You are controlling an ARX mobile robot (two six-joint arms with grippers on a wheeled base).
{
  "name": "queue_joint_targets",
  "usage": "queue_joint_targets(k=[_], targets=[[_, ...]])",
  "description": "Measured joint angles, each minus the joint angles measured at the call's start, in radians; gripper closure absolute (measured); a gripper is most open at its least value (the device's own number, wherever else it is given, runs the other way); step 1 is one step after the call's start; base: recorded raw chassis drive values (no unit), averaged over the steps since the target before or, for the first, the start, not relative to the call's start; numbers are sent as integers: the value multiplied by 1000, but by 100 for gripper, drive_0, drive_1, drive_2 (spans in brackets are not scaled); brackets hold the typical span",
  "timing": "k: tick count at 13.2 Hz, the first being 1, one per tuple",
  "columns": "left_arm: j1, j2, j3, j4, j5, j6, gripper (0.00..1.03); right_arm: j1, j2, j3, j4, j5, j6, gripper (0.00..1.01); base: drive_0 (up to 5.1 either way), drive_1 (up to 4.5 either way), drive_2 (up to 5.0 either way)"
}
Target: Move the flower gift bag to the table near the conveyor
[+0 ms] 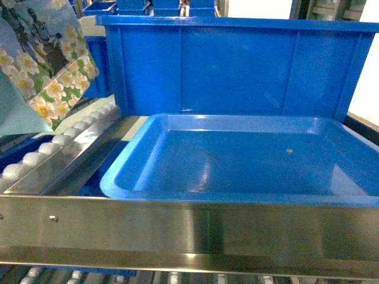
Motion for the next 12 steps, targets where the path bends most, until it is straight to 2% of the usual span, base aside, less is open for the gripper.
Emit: queue_joint_targets(k=[12], targets=[[5, 0, -2, -1, -8, 0, 101, 0, 1, -1, -1, -4, 0, 99, -437, 6, 426]])
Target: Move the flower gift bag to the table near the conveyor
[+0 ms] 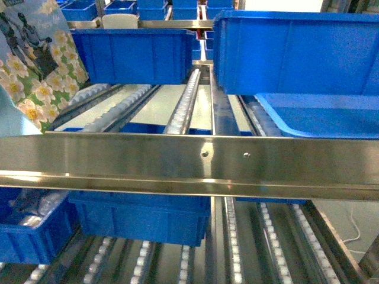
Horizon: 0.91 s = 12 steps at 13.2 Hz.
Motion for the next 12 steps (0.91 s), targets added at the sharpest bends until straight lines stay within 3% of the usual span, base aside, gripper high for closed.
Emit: queue_joint_targets(k=[12], targets=[[0, 0, 0, -3, 0, 0, 101, 0, 2, -1, -2, 0, 0, 99, -453, 31, 408]])
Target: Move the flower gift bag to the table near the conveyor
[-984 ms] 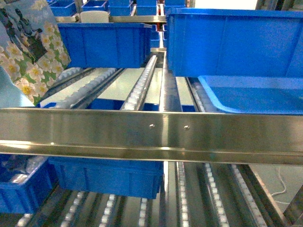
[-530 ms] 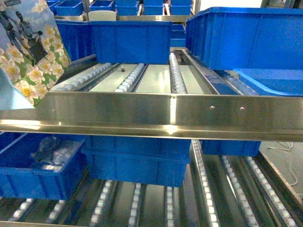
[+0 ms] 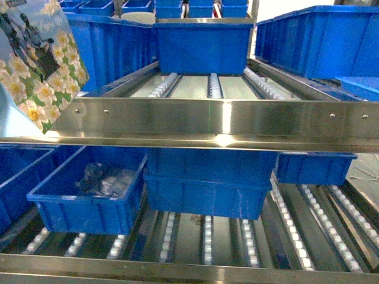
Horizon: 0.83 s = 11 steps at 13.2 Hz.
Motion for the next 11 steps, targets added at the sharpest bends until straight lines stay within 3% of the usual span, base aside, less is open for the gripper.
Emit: queue_joint_targets(k=[11], targets=[[-1, 0, 0, 3, 0, 0, 101, 0, -3, 0, 3, 0, 0, 99, -489, 225, 273]])
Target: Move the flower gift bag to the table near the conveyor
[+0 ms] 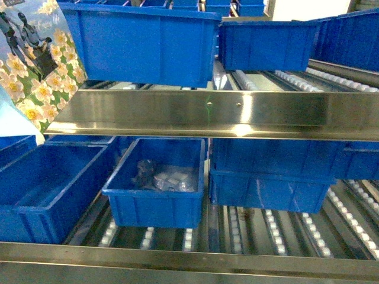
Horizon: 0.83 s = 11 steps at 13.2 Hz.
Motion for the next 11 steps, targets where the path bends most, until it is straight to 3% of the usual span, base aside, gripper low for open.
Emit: queue_joint_targets(k=[11], targets=[[0, 0, 0, -1, 0, 0, 101, 0, 1, 0, -2, 0, 0, 99, -497, 248, 248]])
